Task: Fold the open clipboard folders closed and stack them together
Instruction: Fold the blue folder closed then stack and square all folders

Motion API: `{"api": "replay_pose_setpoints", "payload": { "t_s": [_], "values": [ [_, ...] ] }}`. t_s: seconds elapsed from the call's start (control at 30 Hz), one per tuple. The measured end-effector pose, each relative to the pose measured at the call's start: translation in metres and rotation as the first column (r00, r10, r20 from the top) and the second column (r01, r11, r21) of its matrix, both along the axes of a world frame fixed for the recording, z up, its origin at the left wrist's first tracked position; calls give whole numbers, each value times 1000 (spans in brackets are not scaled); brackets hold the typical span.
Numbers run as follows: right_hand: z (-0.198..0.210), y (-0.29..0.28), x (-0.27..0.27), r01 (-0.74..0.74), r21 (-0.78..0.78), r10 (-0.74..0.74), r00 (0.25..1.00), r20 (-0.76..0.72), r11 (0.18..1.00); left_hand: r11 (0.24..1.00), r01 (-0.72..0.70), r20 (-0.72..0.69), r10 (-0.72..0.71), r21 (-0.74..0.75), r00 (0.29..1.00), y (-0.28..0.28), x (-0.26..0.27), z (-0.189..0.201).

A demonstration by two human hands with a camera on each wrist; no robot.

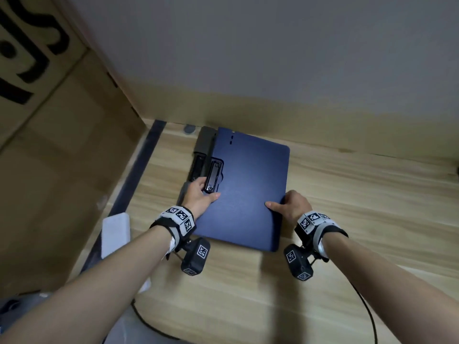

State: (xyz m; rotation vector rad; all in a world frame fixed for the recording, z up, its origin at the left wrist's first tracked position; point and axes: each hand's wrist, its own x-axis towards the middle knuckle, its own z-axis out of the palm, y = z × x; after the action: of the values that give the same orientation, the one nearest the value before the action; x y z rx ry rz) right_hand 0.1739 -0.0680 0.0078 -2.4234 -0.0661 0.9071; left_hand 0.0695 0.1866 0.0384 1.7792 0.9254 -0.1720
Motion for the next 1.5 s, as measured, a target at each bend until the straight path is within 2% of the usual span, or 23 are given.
{"api": "replay_pose_setpoints", "payload": {
  "t_s": [0.13, 0.23, 0.37, 0.43, 0.5, 0.57, 0.8, 0.97, 1.03, 1.13, 1.27, 1.37, 1.43, 1.5],
  "values": [
    [-8, 44, 6, 30, 8, -29, 999, -38, 1000, 996, 16, -29, -14, 82, 1000, 41, 3, -6],
    [-15, 58, 6, 122, 12, -121, 991, -56, 993, 968, 85, -90, -66, 236, 994, 55, 7, -11],
    [-24, 65, 2, 141, -8, -141, 990, -5, 990, 813, 316, -289, -191, 490, 938, 60, 14, -11],
    [-29, 67, 2, 158, 20, -158, 987, 20, 987, 828, 339, -314, -210, 447, 926, 62, 19, -16],
    [-26, 69, -1, 186, 63, -187, 982, 7, 981, 918, 279, -332, -179, 283, 926, 63, 22, -23],
    [-21, 69, -5, 202, 81, -201, 979, -9, 976, 946, 248, -373, -157, 209, 914, 59, 23, -26],
    [-13, 23, -7, 346, 77, -337, 935, -113, 935, 888, 387, -427, -258, 250, 867, 7, 12, -27],
    [-28, -52, -27, 549, 103, -507, 818, -272, 830, 863, 451, -411, -336, 227, 848, -52, -3, -32],
    [-16, -69, -35, 583, 120, -526, 790, -315, 803, 858, 463, -397, -354, 223, 847, -68, -9, -34],
    [4, -88, -48, 649, 184, -523, 723, -451, 738, 856, 471, -386, -369, 214, 846, -83, -16, -32],
    [17, -107, -63, 632, 237, -442, 717, -539, 738, 866, 473, -386, -386, 161, 838, -86, -22, -27],
    [19, -119, -73, 667, 304, -395, 683, -614, 680, 880, 465, -373, -402, 94, 836, -85, -28, -31],
    [25, -123, -76, 676, 335, -370, 675, -639, 656, 896, 443, -358, -400, 43, 844, -80, -32, -50],
    [31, -124, -75, 611, 347, -345, 734, -585, 712, 901, 432, -305, -420, -32, 855, -64, -36, -92]
  ]
}}
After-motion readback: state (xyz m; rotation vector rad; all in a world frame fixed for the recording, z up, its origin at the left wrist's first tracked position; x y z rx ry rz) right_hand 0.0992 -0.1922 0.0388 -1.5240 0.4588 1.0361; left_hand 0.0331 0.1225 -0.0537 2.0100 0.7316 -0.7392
